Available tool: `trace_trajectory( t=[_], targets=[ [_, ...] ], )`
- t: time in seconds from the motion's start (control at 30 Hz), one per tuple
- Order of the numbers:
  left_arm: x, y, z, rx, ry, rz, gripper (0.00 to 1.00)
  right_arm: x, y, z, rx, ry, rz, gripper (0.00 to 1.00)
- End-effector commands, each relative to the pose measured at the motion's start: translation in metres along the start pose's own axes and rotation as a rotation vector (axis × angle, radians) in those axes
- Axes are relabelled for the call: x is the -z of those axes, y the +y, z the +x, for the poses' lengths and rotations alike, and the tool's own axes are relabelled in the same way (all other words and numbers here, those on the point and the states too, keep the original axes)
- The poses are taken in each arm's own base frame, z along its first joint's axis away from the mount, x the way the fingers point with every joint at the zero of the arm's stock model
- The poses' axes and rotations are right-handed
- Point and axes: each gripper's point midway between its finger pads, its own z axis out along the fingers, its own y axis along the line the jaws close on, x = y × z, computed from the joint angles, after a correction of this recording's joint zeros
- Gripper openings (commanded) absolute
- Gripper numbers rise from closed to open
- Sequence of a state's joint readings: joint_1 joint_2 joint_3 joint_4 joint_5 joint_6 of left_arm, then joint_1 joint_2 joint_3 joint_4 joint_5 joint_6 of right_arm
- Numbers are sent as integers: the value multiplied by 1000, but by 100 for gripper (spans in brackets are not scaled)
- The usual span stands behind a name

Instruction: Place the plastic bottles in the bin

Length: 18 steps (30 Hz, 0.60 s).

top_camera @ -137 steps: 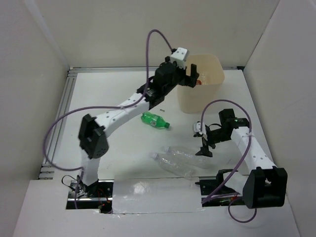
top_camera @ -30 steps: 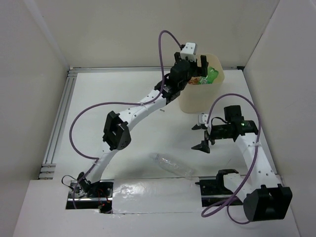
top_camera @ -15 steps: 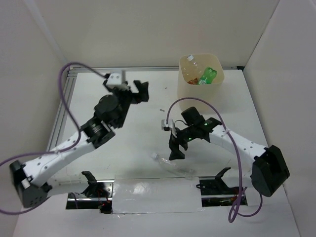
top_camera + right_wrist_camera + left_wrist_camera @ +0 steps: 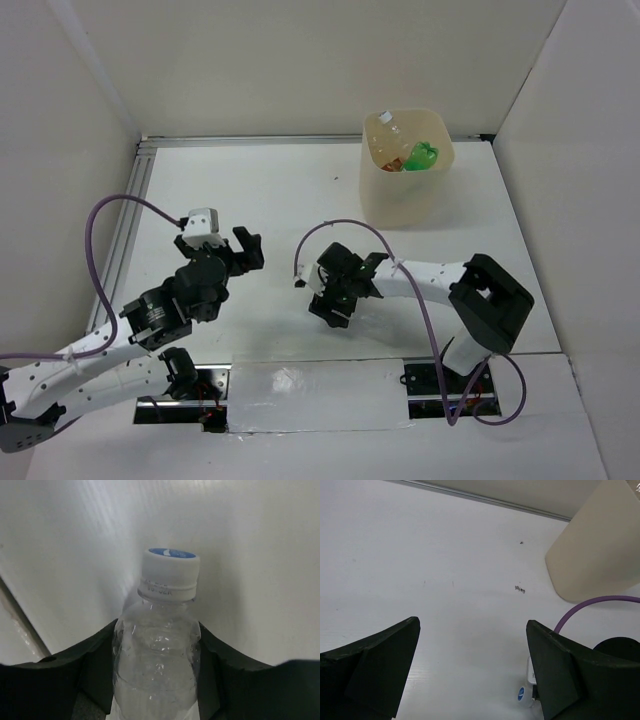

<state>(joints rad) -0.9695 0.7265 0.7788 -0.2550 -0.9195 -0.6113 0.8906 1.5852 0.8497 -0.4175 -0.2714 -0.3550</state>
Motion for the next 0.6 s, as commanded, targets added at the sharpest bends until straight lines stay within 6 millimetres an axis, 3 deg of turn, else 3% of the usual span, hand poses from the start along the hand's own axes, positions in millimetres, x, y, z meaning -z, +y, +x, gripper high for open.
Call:
trace_trajectory(
  t=[0.0, 0.1, 0.17, 0.23, 0.27, 0.3, 0.33, 0.37, 0.4, 0.47, 0.5, 0.53, 0.57],
  targets=[
    [2, 4, -5, 56, -26, -38, 100, -7, -16, 23, -24, 110, 97, 50],
    [-1, 1, 5, 63, -5, -28, 100, 3, -10, -2, 32, 64, 37, 21],
    [-3, -3, 19, 54, 28, -8, 100, 17, -10, -25, 81, 7, -11, 12],
    [-4, -7, 27, 59, 50, 13, 100, 48, -17, -74, 115, -114, -55, 9],
    [-4, -9, 31, 69, 56, 19, 100, 67, -32, -91, 108, -176, -42, 7],
    [-6, -10, 34, 72, 62, 15, 100, 100, -43, -130, 138, -273, -17, 7],
    [-6, -11, 37, 73, 68, 24, 100, 122, -47, -152, 157, -347, -28, 7],
    [-8, -11, 41, 79, 72, 21, 100, 149, -67, -169, 150, -421, 14, 6],
    [-8, -14, 40, 87, 74, 33, 100, 191, -80, -205, 177, -532, 64, 6],
    [-9, -17, 46, 87, 81, 42, 100, 236, -93, -230, 172, -645, 91, 6],
    [-11, -18, 47, 95, 75, 46, 100, 259, -117, -236, 149, -699, 143, 6],
    [-12, -18, 54, 85, 88, 49, 100, 302, -125, -256, 187, -794, 199, 6],
    [-13, -20, 59, 76, 103, 55, 100, 323, -132, -263, 189, -848, 210, 6]
  ],
)
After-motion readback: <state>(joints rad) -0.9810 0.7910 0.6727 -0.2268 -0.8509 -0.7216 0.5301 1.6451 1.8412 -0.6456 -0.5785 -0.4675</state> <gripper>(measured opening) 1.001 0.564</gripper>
